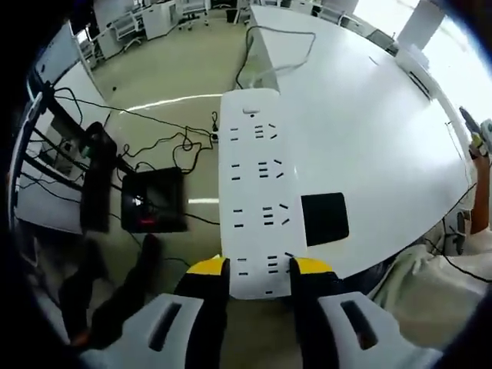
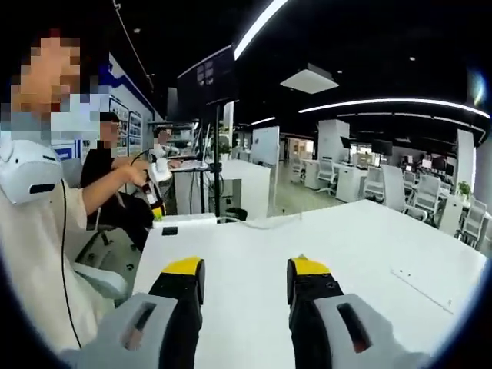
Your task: Pick up the power strip scattered on the table, fix it on the side mounting bracket of the table, and press the switch
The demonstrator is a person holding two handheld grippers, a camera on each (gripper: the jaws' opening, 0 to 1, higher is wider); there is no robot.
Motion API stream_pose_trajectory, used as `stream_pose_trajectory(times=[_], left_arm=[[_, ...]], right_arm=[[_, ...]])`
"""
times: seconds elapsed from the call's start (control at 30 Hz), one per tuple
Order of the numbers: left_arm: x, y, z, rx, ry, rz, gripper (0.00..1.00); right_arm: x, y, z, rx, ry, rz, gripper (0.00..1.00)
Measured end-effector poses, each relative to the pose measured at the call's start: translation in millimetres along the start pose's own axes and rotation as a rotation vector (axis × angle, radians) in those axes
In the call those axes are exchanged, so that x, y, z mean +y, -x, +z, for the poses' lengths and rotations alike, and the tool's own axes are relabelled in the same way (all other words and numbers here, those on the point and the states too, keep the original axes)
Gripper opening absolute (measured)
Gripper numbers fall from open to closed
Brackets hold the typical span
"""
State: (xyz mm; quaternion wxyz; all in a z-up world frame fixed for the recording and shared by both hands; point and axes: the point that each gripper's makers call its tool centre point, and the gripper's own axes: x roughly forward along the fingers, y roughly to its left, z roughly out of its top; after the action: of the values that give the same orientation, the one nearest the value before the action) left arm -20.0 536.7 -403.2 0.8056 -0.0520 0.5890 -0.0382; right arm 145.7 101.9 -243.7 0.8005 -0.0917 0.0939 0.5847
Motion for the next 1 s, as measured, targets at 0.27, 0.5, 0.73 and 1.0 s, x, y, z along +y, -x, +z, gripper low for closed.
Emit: stream_pose_trajectory(times=[0.27,0.5,0.73,1.0], left_arm=[[3.3,0,0.1,-0.013,-0.002,-0.016,0.36],[0.5,0,0.4,-0.007,-0.017,0.000,0.35],[-4.4,0,-2.0,0.002,-0.032,-0.019,0.29],[-5.1,0,-2.4,0.000,-0.042,-0.013,0.29]], right_arm=[[5,-27,19.7,0.043,0.006,0.042,0.34],[15,-53,36.7,0.072,0.057,0.088,0.32],[28,-78,43.0,0.086,0.075,0.140,0.32],[39,-100,57.6,0.109,0.118,0.187,0.32]])
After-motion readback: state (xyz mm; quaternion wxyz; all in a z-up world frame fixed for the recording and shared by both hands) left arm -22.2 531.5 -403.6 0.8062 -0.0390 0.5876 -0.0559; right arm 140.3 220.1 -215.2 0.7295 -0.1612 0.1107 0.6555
